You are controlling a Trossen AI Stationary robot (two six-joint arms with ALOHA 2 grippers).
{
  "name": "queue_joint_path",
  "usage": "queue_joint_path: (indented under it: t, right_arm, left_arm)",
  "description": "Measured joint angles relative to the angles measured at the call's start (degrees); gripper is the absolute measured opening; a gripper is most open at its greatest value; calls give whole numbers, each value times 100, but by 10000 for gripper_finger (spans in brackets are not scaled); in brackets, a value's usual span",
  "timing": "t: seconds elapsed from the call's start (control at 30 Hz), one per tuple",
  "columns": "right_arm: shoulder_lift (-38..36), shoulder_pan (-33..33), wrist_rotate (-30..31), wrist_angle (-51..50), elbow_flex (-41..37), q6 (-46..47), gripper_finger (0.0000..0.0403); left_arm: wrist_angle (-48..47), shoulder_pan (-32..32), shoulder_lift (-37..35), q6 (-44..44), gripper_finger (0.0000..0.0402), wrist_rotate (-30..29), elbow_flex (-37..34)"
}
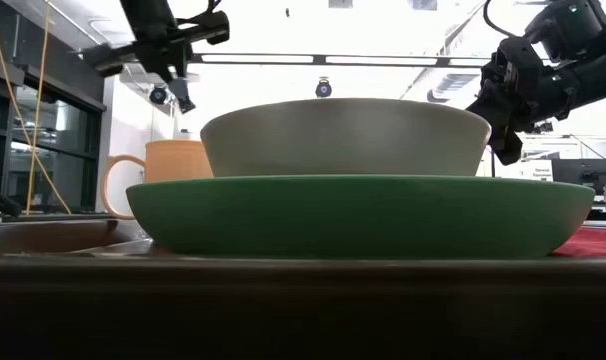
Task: Set up tray
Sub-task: Put the blue fork on top of the red napkin on the black tray
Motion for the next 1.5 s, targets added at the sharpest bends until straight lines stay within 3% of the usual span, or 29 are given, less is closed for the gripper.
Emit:
queue_joint_path:
  t: [0.47, 0.93, 1.23, 1.5]
  right_arm:
    - [0, -114, -45, 76, 2, 0, 79]
    - [10, -966, -1086, 161, 2, 4, 79]
    - [244, -1198, -1535, 280, 38, -8, 79]
    - [630, -1204, -1550, 280, 473, -454, 79]
  left_arm:
    - [1312, 641, 474, 931, 21, 308, -2]
    - [2591, 852, 1015, 1294, 21, 444, -2]
    - [2570, 1030, 1674, 1913, 21, 421, 934]
    - [2329, 1247, 2438, 2572, 21, 480, 2025]
